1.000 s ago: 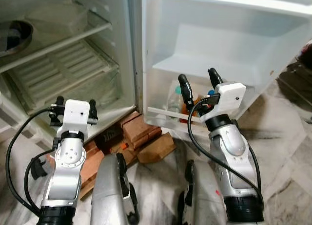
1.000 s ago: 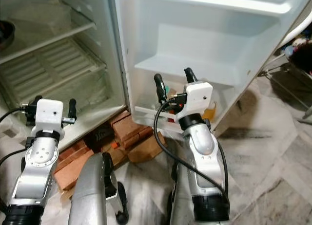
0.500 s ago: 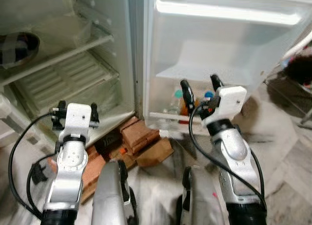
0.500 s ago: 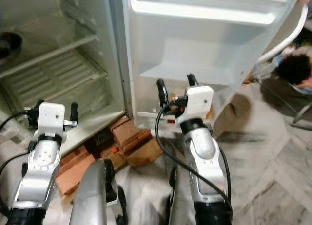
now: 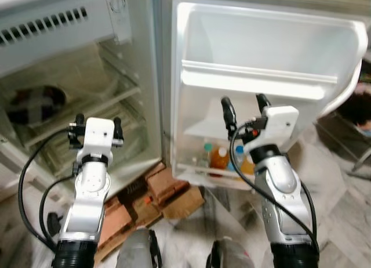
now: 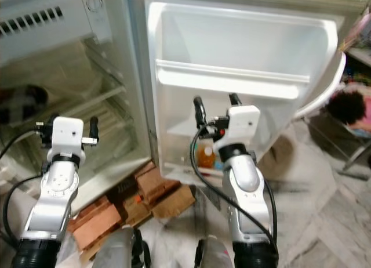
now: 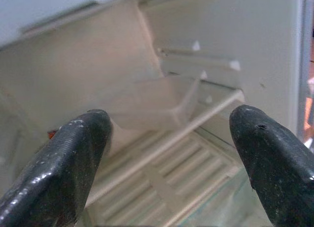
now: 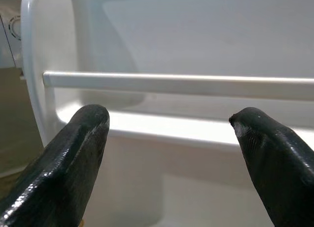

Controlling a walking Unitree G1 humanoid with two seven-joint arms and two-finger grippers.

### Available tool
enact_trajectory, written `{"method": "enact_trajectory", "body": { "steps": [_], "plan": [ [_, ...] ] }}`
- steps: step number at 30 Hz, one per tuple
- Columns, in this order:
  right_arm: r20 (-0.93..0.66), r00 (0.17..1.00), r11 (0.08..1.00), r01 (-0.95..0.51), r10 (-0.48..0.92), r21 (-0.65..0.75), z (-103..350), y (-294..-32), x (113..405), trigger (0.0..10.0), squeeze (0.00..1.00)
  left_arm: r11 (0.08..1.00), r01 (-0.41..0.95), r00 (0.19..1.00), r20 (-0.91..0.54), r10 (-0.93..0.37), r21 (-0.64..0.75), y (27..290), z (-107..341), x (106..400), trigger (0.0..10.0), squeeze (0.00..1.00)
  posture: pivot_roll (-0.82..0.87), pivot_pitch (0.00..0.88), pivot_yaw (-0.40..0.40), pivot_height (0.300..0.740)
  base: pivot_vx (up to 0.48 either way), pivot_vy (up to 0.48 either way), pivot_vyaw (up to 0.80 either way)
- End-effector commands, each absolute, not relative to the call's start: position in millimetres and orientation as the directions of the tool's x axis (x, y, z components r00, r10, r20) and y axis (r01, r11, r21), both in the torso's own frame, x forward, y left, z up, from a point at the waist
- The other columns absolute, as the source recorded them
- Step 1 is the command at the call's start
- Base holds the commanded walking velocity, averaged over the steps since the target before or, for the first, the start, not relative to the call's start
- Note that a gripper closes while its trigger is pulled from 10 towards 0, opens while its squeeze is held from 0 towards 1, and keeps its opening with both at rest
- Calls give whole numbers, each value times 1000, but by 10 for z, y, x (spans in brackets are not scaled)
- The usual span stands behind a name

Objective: Restocking fridge

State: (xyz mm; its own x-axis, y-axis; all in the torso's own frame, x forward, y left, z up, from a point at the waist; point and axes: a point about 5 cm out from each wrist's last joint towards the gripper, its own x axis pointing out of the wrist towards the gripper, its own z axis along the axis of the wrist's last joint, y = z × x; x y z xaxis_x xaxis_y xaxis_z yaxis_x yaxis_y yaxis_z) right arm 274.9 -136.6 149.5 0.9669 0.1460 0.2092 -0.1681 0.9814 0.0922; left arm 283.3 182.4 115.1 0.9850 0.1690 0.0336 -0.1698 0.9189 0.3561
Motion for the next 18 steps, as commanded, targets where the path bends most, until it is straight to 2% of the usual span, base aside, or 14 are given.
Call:
{"method": "enact_trajectory", "body": {
  "steps": [1,5,18],
  "plan": [
    [174,978,985,-132,112,107,1414,-1441,2746,10000,0,918,-152,987,9,160,366,1808,1089,2829,10000,0,5,0,-23,740,0,0,0],
    [160,982,984,-124,103,130,1388,-1455,2765,10000,0,920,-144,988,5,152,365,1771,1073,2836,10000,0,0,0,-23,740,0,0,0],
    [121,984,982,-145,131,124,1302,-1424,2768,10000,0,927,-136,988,-21,153,350,1702,998,2788,10000,0,-4,12,-32,740,0,-384,0]
  ]
}}
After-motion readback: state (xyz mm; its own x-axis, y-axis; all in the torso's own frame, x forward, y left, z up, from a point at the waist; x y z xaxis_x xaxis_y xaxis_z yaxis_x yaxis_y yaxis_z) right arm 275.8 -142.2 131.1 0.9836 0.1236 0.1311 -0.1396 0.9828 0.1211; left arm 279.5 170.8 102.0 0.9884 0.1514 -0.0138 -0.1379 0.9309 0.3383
